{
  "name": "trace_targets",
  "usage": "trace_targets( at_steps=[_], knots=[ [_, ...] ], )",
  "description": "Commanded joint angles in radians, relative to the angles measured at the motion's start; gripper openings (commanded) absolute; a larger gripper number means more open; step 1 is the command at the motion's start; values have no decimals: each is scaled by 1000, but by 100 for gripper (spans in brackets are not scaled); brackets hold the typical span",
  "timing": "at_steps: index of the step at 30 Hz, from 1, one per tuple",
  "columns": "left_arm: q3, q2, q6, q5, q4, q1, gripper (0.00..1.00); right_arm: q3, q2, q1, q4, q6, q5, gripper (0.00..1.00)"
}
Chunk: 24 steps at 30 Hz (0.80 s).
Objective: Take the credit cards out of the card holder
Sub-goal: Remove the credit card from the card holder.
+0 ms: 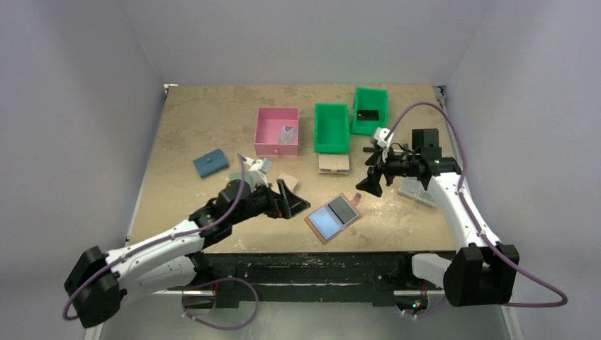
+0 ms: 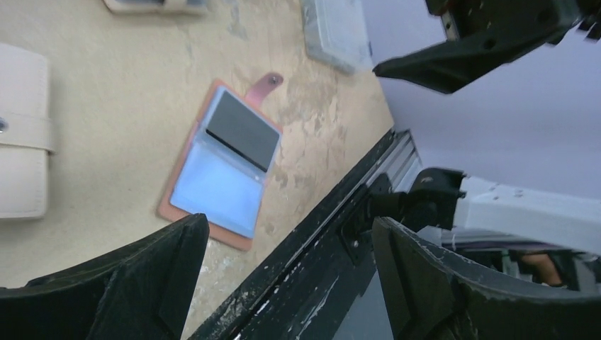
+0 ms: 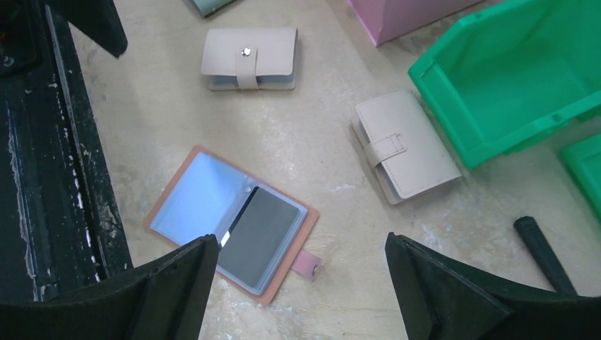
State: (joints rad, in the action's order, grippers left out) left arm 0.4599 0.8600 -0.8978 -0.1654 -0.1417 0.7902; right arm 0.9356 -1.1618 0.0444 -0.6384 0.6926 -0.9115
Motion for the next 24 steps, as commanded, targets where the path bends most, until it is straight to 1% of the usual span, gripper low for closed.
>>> trace_targets(
  at_steps=[1, 4, 7, 9, 12, 13, 17, 18, 22, 24],
  knots=[
    [32, 163, 21, 129, -231, 112, 90, -49, -5, -3, 8, 65, -37, 99],
    [-6, 280, -40, 141, -403, 125, 89, -93, -4, -3, 38, 88, -24, 97],
    [-47, 378, -108, 151, -563, 128, 86, -118, -5, 2, 67, 90, -7, 90],
    [-57, 426, -143, 162, -624, 137, 83, -127, -12, 15, 84, 88, 11, 86],
    [-54, 493, -184, 190, -676, 153, 78, -130, -34, 49, 100, 74, 41, 78],
    [-49, 513, -197, 196, -688, 159, 75, -132, -41, 64, 104, 67, 62, 73],
    [-40, 583, -248, 230, -702, 187, 63, -137, -72, 132, 133, 37, 137, 59],
    [-38, 596, -261, 241, -704, 194, 62, -138, -82, 145, 140, 28, 154, 55],
    [-41, 663, -307, 272, -721, 226, 49, -125, -139, 213, 141, 8, 219, 36],
    [-43, 692, -323, 275, -744, 240, 48, -111, -169, 235, 132, 6, 246, 28]
  ],
)
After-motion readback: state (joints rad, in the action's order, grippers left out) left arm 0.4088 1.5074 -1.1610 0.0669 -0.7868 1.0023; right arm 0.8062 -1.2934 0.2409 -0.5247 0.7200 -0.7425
